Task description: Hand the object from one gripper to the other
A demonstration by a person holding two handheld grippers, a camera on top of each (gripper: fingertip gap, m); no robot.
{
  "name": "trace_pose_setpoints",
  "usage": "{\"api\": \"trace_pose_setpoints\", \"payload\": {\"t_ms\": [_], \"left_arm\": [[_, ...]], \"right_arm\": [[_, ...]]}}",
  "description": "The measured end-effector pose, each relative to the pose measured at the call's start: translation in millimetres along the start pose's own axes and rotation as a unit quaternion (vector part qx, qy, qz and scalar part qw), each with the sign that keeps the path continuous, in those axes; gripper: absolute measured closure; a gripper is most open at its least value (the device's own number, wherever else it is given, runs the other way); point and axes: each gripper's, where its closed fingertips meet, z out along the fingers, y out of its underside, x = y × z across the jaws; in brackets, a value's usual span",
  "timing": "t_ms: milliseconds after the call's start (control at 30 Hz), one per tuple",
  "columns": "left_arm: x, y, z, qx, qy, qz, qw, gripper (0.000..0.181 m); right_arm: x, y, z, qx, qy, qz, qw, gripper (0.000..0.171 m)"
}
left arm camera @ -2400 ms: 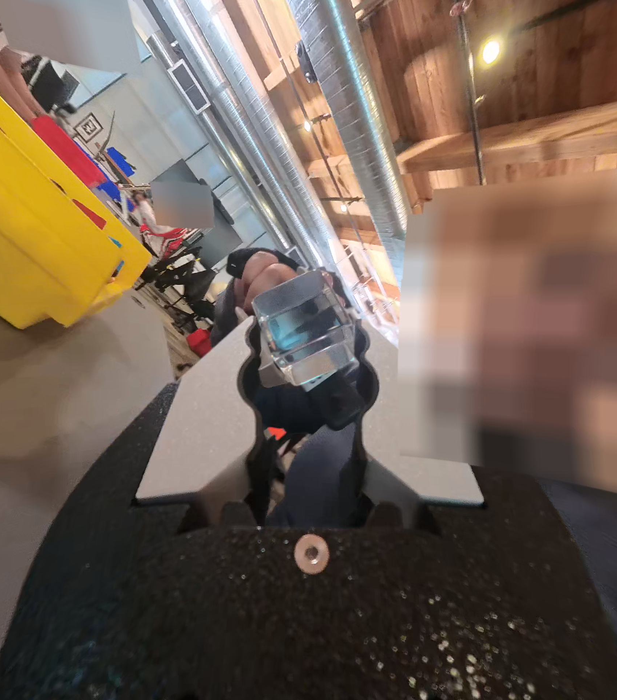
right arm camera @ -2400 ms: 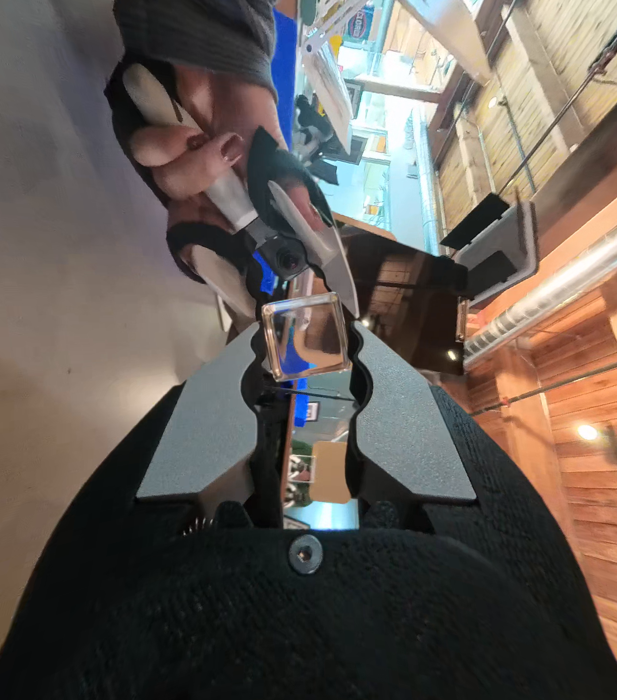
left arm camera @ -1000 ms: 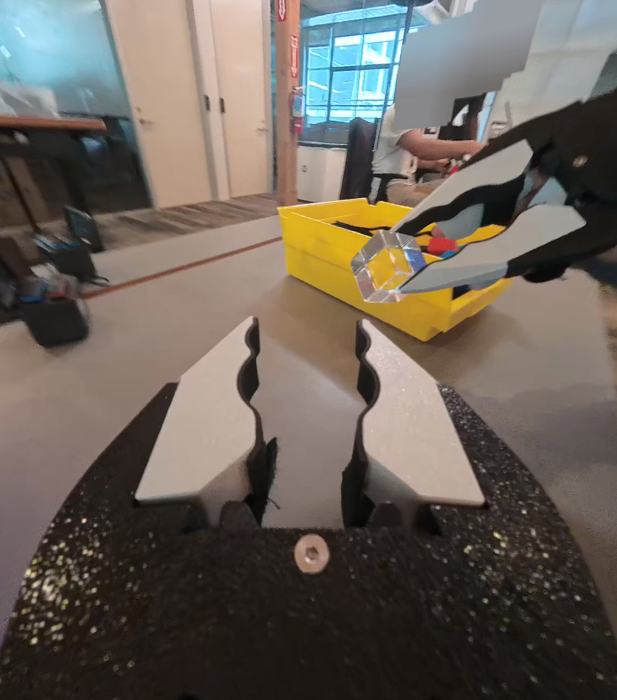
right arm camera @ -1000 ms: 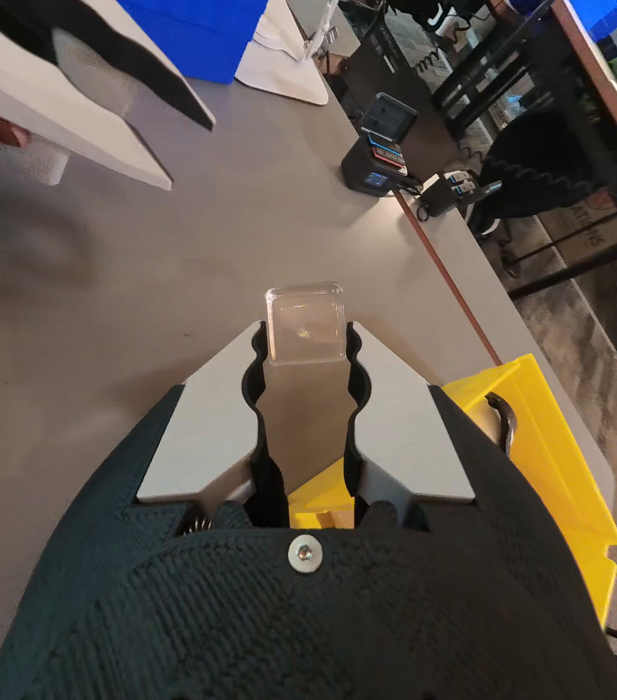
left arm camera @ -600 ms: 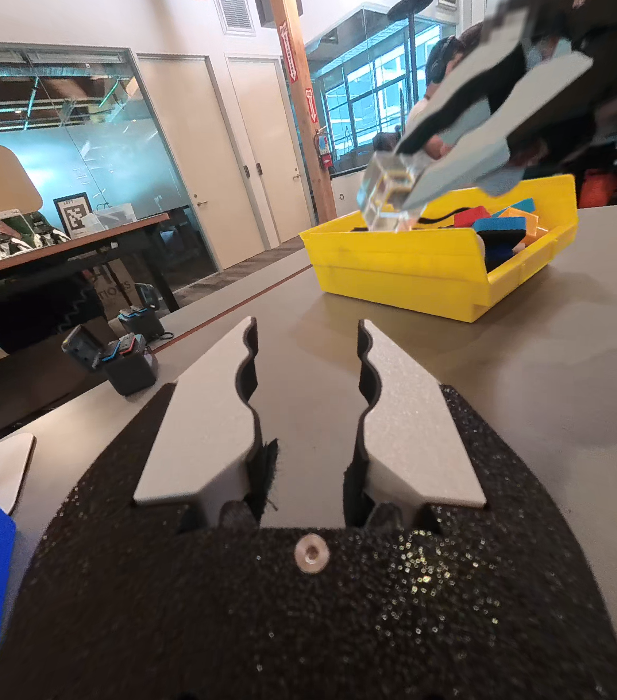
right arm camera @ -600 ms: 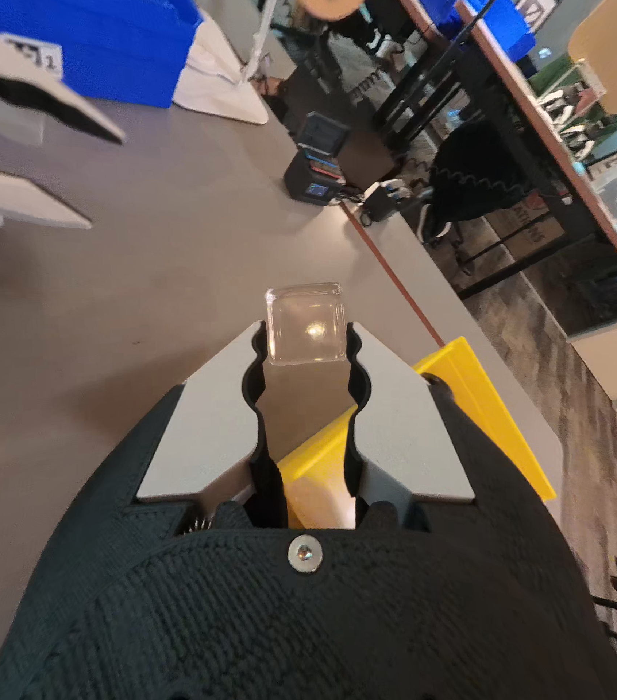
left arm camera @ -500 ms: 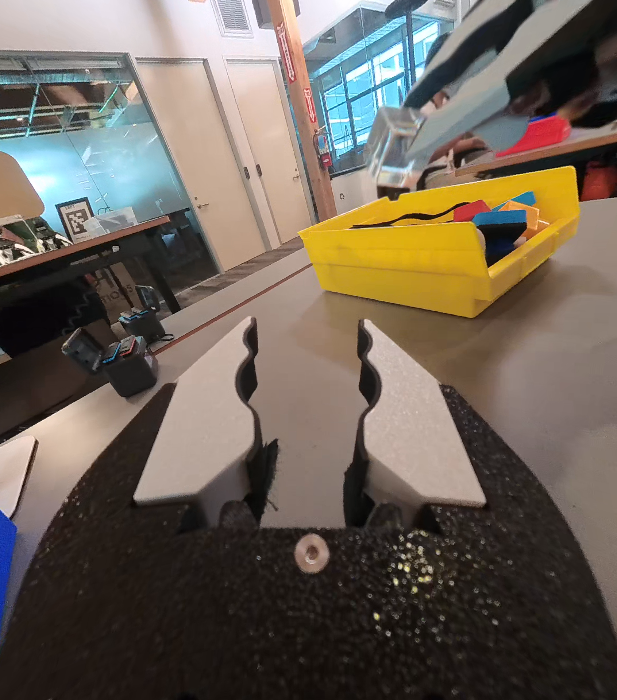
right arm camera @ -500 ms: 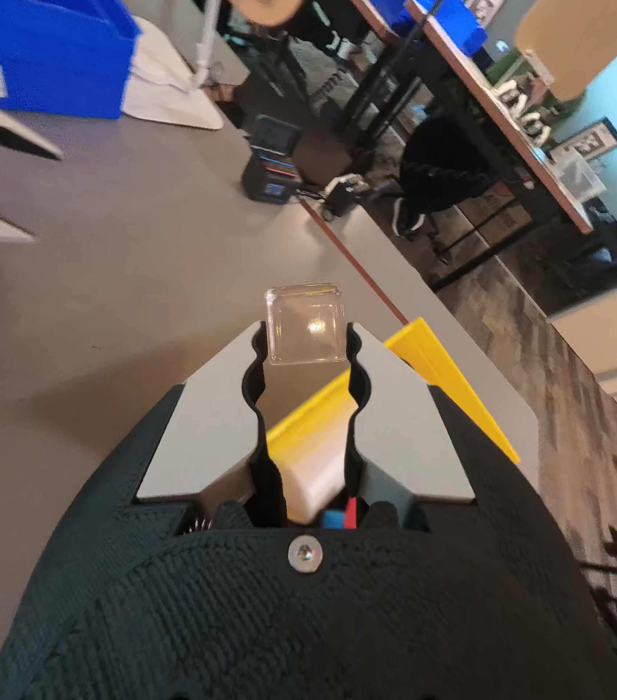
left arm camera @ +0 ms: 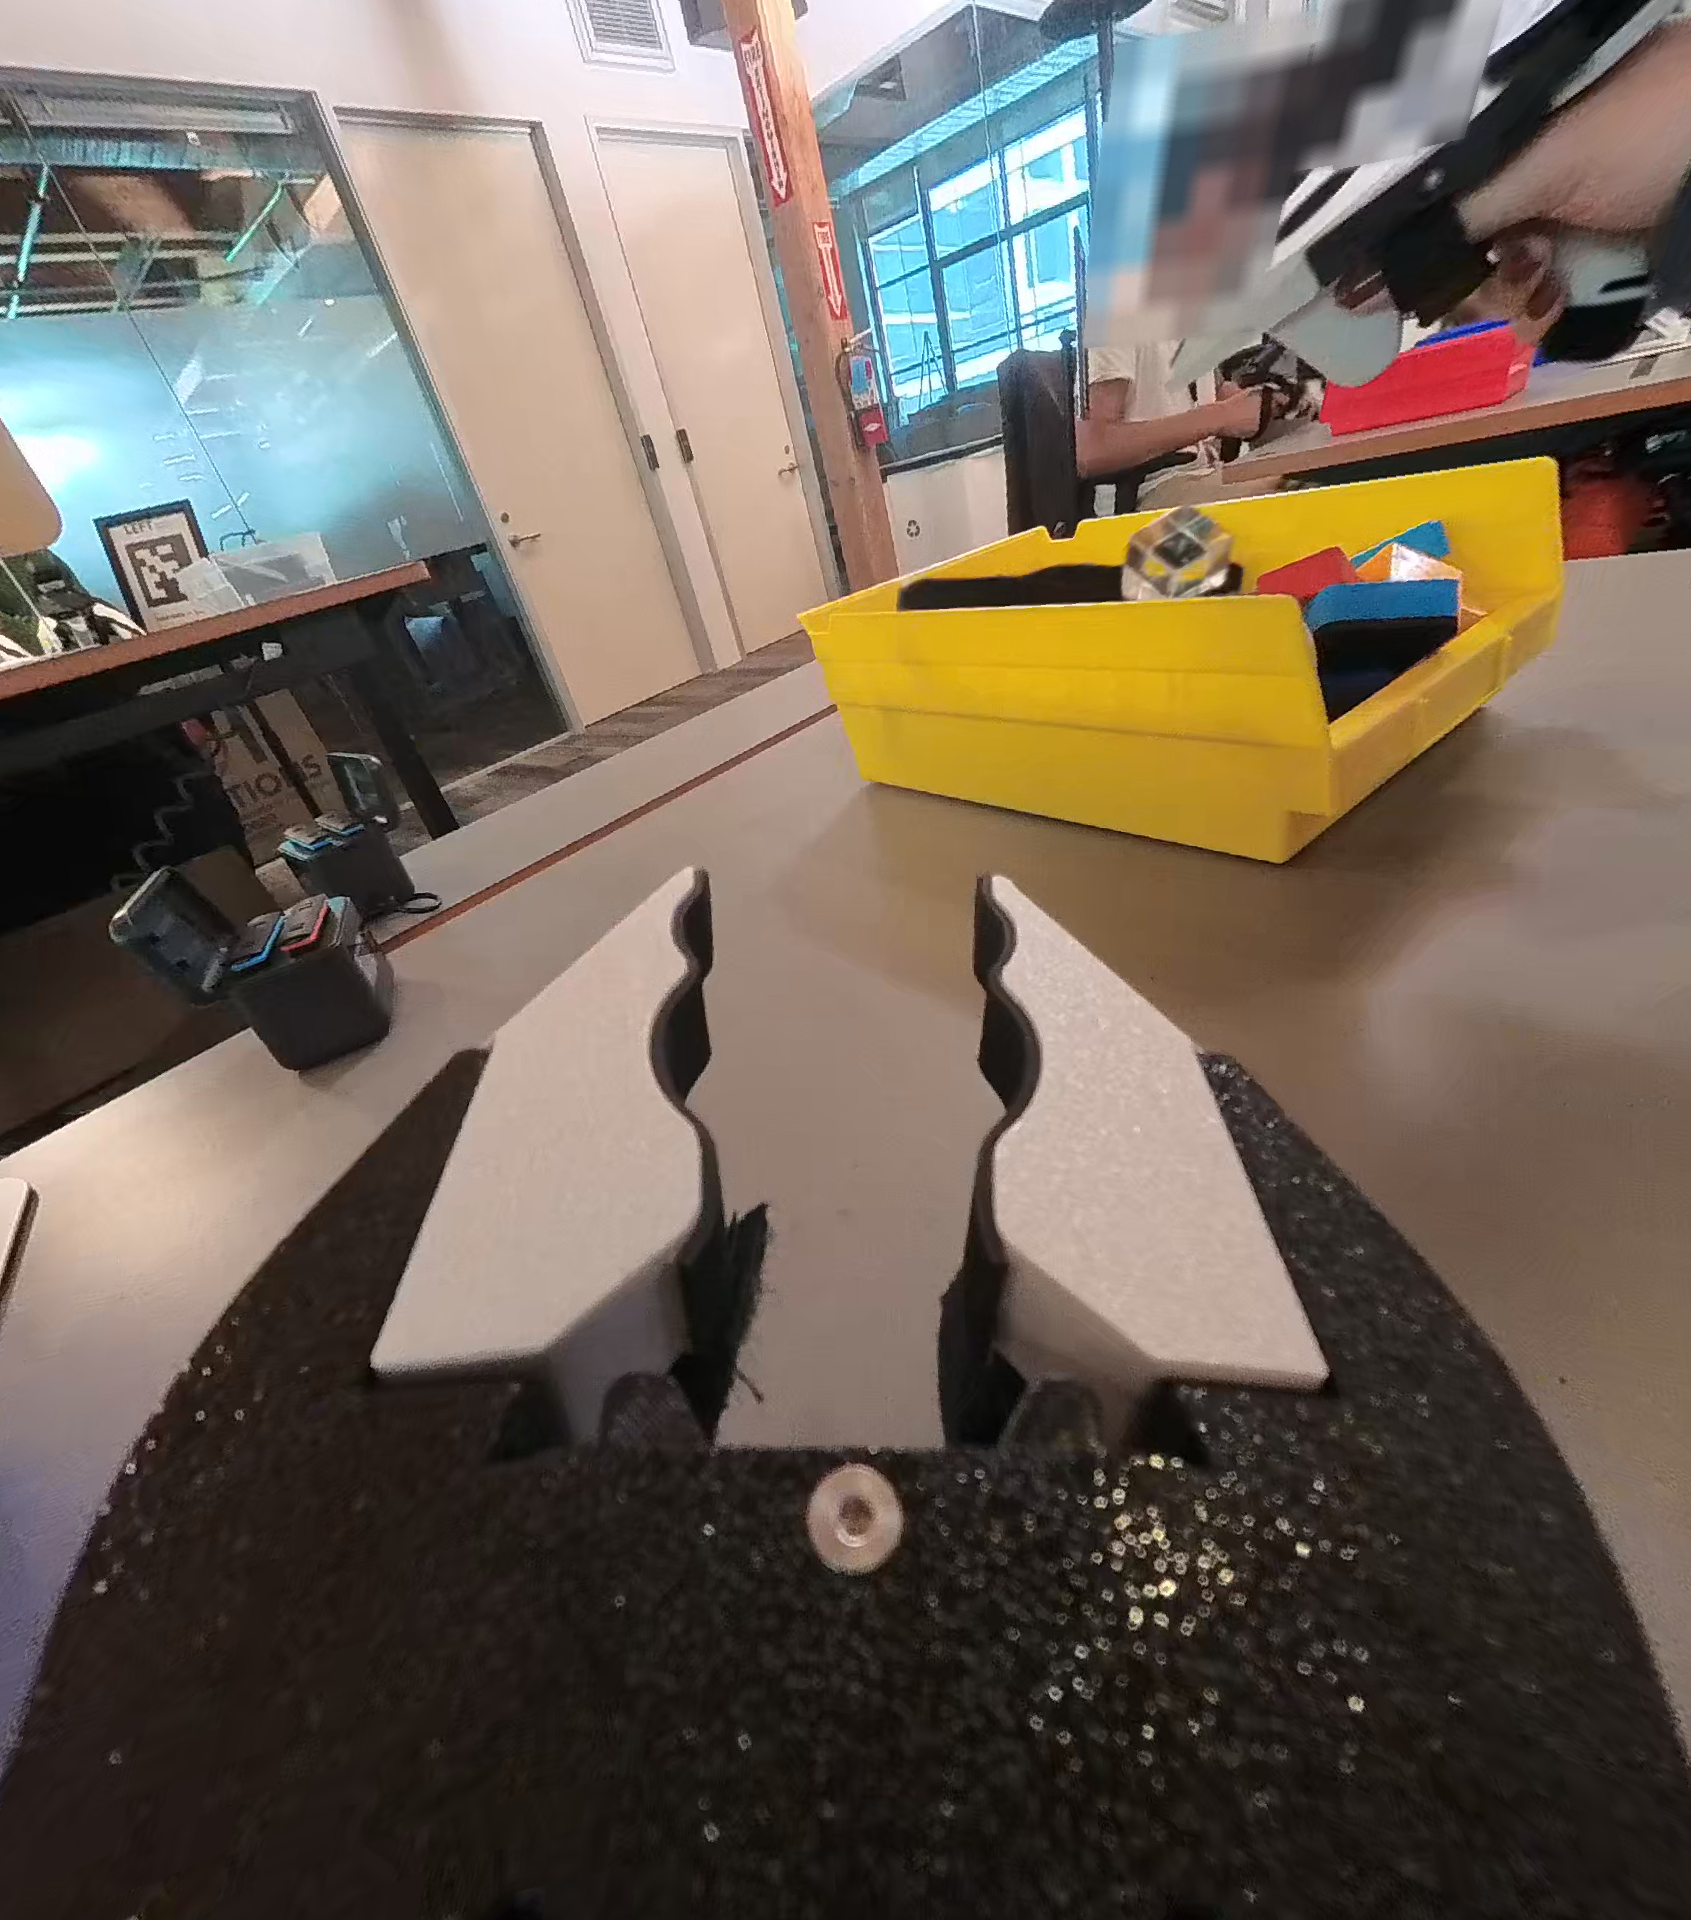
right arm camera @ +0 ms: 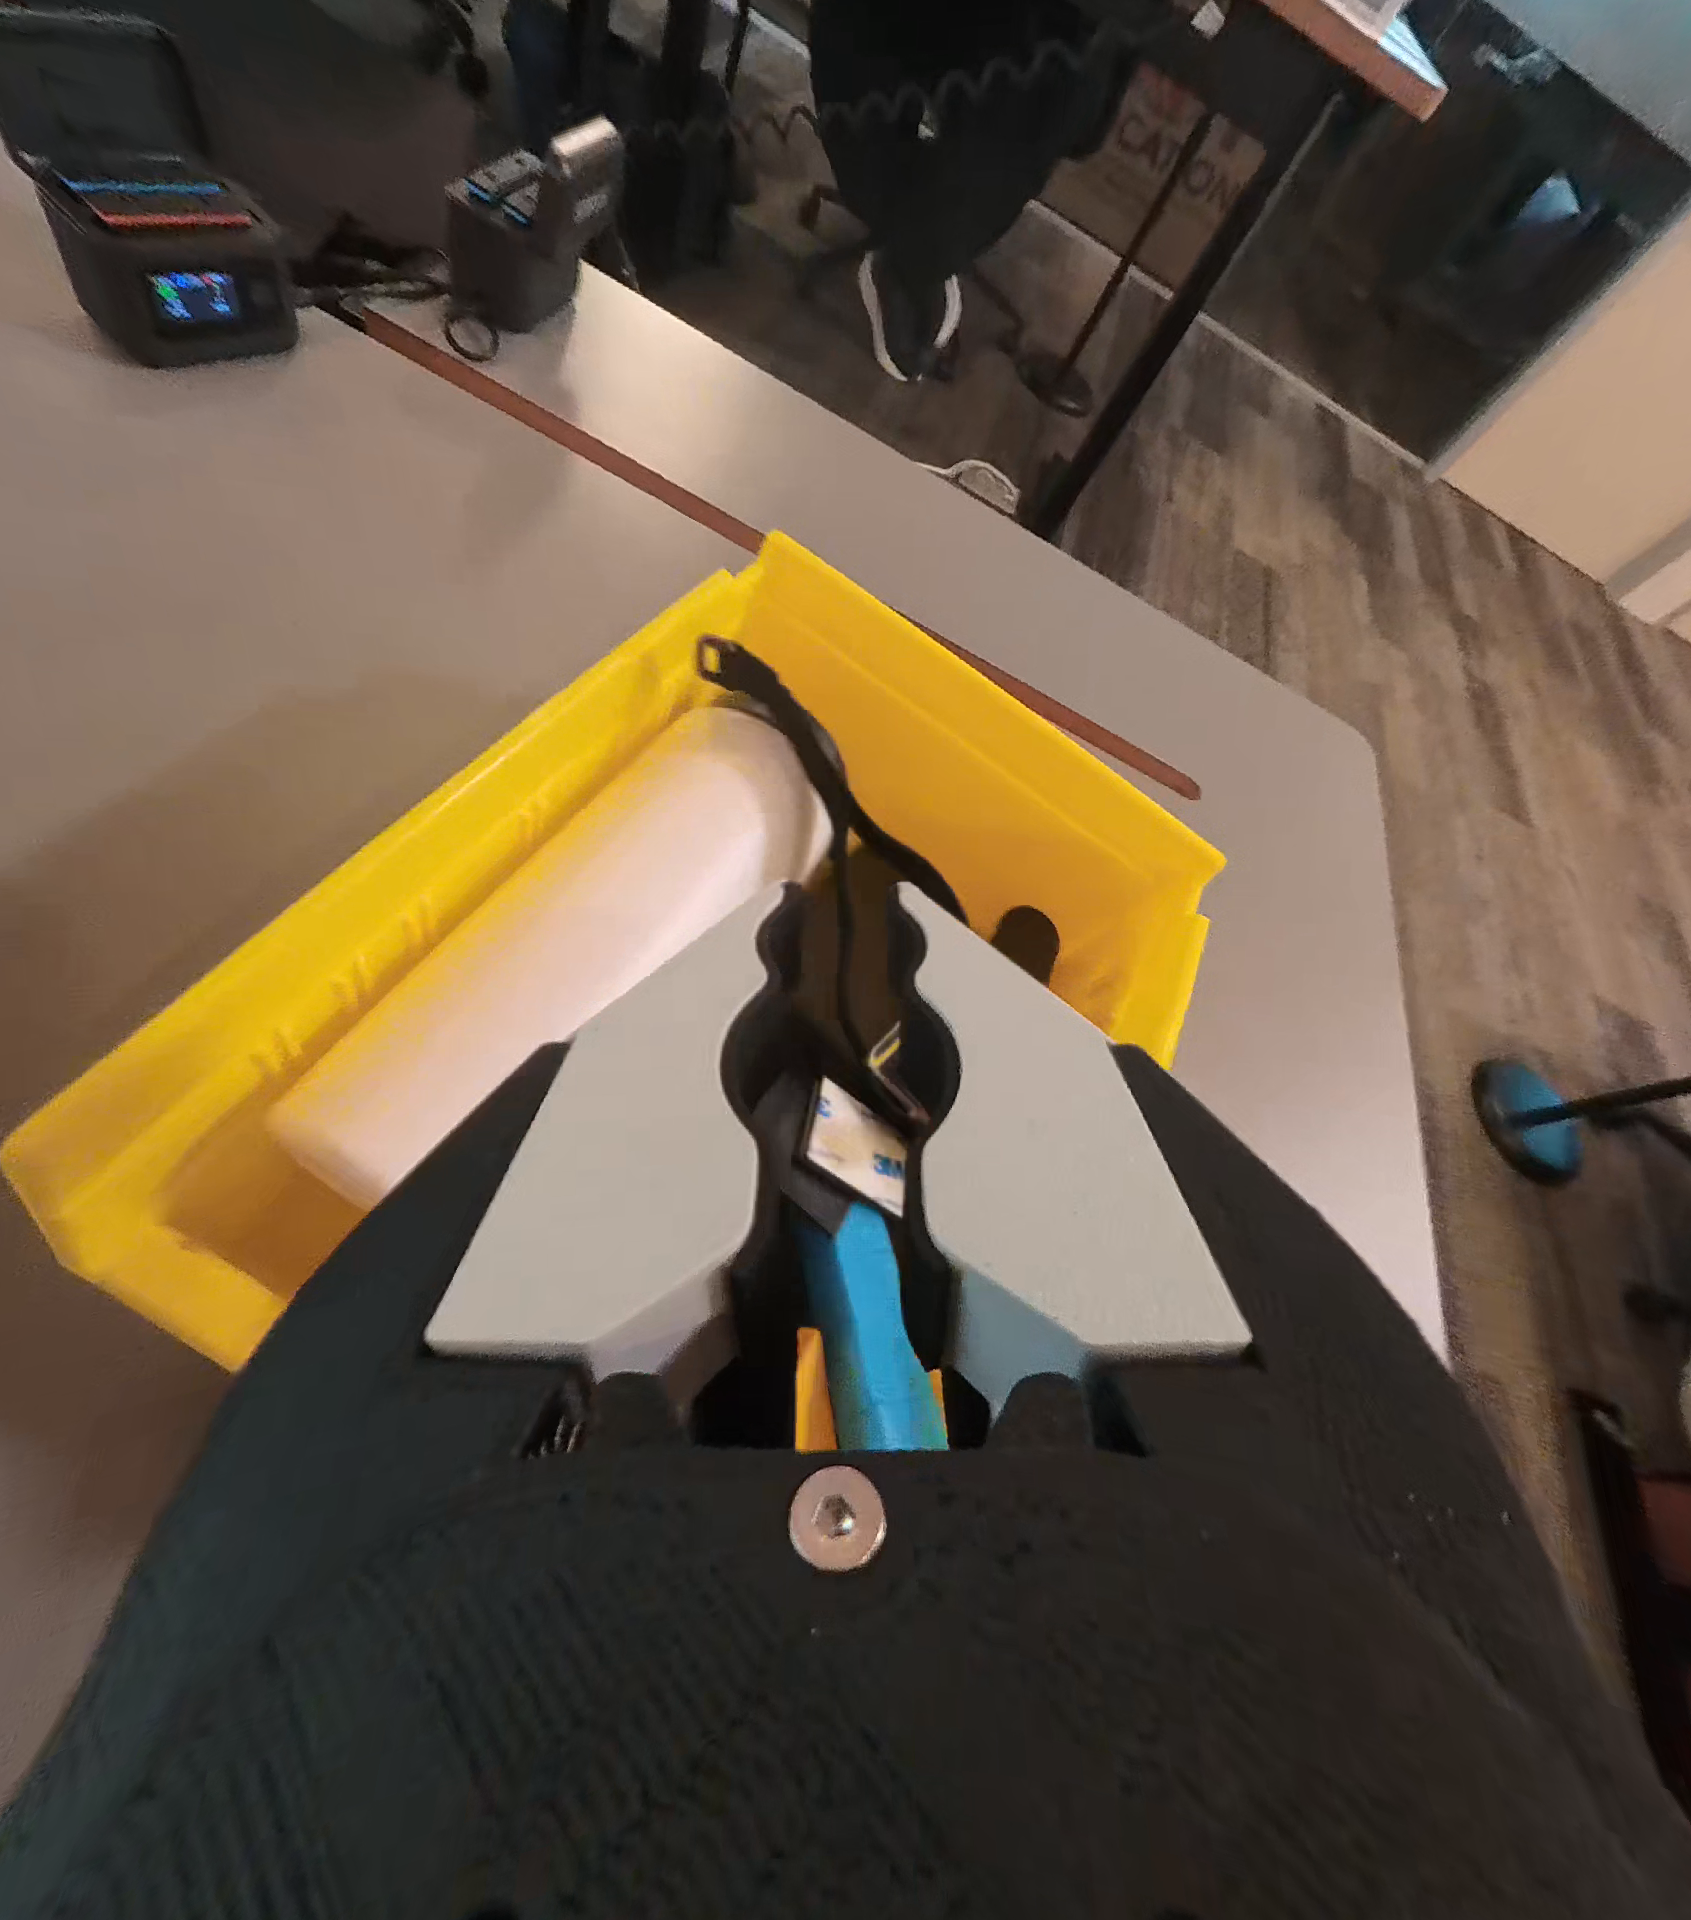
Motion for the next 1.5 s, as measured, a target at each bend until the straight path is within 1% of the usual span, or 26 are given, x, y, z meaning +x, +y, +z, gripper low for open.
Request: {"api": "trace_pose_setpoints", "payload": {"t_ms": [67,133,200,267,367,400,467,500,533,567,600,667,700,733,767,833,900,967,1000,1067,1100,1167,1233,1300,1367,1500], "left_arm": [[1,1,1,-0.004,0.003,0.0,1.0,0.133],[3,2,2,-0.008,0.005,0.007,1.0,0.133],[7,2,3,-0.016,0.011,0.013,1.0,0.131],[9,0,3,-0.026,0.009,0.021,0.999,0.13],[-1,-16,-6,-0.045,-0.031,0.031,0.998,0.125],[-6,-23,-12,-0.049,-0.048,0.045,0.997,0.121],[-30,-34,-32,-0.069,-0.12,0.098,0.985,0.116],[-48,-38,-47,-0.085,-0.171,0.134,0.972,0.111],[-69,-42,-66,-0.108,-0.226,0.169,0.953,0.107],[-89,-43,-86,-0.14,-0.27,0.192,0.933,0.104],[-106,-39,-105,-0.176,-0.301,0.191,0.917,0.097],[-130,-15,-135,-0.253,-0.328,0.125,0.901,0.084],[-134,3,-145,-0.286,-0.322,0.076,0.899,0.084],[-135,21,-153,-0.313,-0.31,0.031,0.897,0.088],[-134,37,-158,-0.333,-0.295,-0.005,0.896,0.098],[-128,60,-165,-0.367,-0.253,-0.046,0.894,0.135],[-120,67,-164,-0.377,-0.222,-0.076,0.896,0.167],[-122,68,-165,-0.381,-0.246,-0.061,0.889,0.172],[-124,68,-167,-0.388,-0.269,-0.042,0.88,0.176],[-123,67,-166,-0.399,-0.309,0.005,0.863,0.173],[-120,66,-163,-0.399,-0.319,0.021,0.859,0.172],[-108,63,-150,-0.396,-0.323,0.025,0.859,0.172],[-99,62,-135,-0.389,-0.323,0.036,0.862,0.166],[-93,61,-124,-0.386,-0.319,0.05,0.864,0.162],[-91,61,-120,-0.379,-0.314,0.044,0.869,0.163],[-87,60,-114,-0.379,-0.307,0.042,0.872,0.166]], "right_arm": [[-16,-13,-3,0.034,-0.04,0.008,0.999,0.15],[-46,-39,-12,0.093,-0.098,0.02,0.991,0.139],[-94,-69,-25,0.163,-0.175,0.03,0.971,0.128],[-148,-90,-37,0.217,-0.233,0.017,0.948,0.118],[-217,-93,-38,0.264,-0.246,-0.04,0.932,0.109],[-234,-89,-36,0.277,-0.24,-0.057,0.928,0.108],[-258,-79,-30,0.31,-0.212,-0.088,0.923,0.107],[-266,-74,-27,0.328,-0.196,-0.105,0.918,0.108],[-272,-68,-24,0.339,-0.18,-0.126,0.915,0.108],[-278,-63,-20,0.338,-0.172,-0.15,0.913,0.108],[-281,-59,-17,0.328,-0.17,-0.167,0.914,0.107],[-278,-61,-13,0.314,-0.168,-0.159,0.921,0.103],[-274,-65,-14,0.312,-0.171,-0.143,0.923,0.102],[-269,-69,-15,0.314,-0.171,-0.126,0.925,0.102],[-264,-73,-17,0.314,-0.17,-0.116,0.927,0.102],[-252,-78,-17,0.306,-0.148,-0.113,0.934,0.102],[-236,-79,-15,0.282,-0.104,-0.125,0.945,0.102],[-221,-76,-17,0.251,-0.073,-0.117,0.958,0.103],[-213,-72,-18,0.234,-0.059,-0.111,0.964,0.104],[-191,-63,-19,0.195,-0.014,-0.096,0.976,0.105],[-179,-57,-20,0.175,0.012,-0.09,0.98,0.105],[-153,-44,-24,0.141,0.076,-0.077,0.984,0.105],[-140,-34,-27,0.116,0.103,-0.065,0.986,0.105],[-139,-21,-23,0.077,0.088,-0.05,0.992,0.104],[-139,-2,-18,0.023,0.067,-0.035,0.997,0.104],[-158,32,-7,-0.058,-0.005,0.016,0.998,0.105]]}}
